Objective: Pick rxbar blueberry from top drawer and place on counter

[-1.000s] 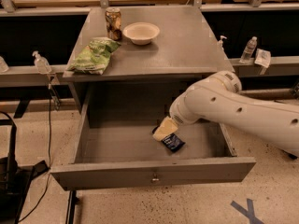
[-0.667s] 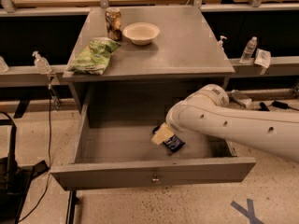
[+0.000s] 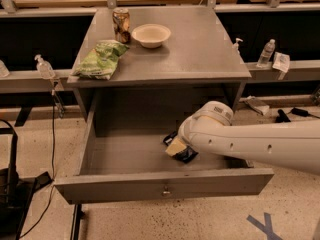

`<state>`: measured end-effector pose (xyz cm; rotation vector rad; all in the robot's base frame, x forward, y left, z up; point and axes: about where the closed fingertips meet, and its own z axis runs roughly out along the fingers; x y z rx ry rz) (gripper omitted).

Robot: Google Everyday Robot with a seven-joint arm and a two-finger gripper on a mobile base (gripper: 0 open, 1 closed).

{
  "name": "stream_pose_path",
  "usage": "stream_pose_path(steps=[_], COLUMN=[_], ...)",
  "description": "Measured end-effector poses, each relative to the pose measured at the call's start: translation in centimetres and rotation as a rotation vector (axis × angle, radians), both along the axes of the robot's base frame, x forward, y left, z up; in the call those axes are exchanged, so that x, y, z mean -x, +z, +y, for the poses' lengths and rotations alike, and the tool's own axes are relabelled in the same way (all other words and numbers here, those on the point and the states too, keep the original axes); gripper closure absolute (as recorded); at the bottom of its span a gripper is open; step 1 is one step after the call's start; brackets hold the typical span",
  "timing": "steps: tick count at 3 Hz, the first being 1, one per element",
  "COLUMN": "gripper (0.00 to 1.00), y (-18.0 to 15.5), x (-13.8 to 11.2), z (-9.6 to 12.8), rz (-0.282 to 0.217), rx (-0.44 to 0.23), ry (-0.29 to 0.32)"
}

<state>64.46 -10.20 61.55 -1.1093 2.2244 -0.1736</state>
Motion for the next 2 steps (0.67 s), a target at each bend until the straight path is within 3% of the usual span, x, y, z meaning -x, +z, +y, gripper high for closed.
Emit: stream_pose_path(steps=[1,2], gripper=[0.21,0.44], y=[-1.75,-1.11], x=[-0.72,-0.72], z=[-0.48,-0.48], rz=[-0.020,-0.020], rx=[-0.049,-0.049], ry=[-0.005,-0.005])
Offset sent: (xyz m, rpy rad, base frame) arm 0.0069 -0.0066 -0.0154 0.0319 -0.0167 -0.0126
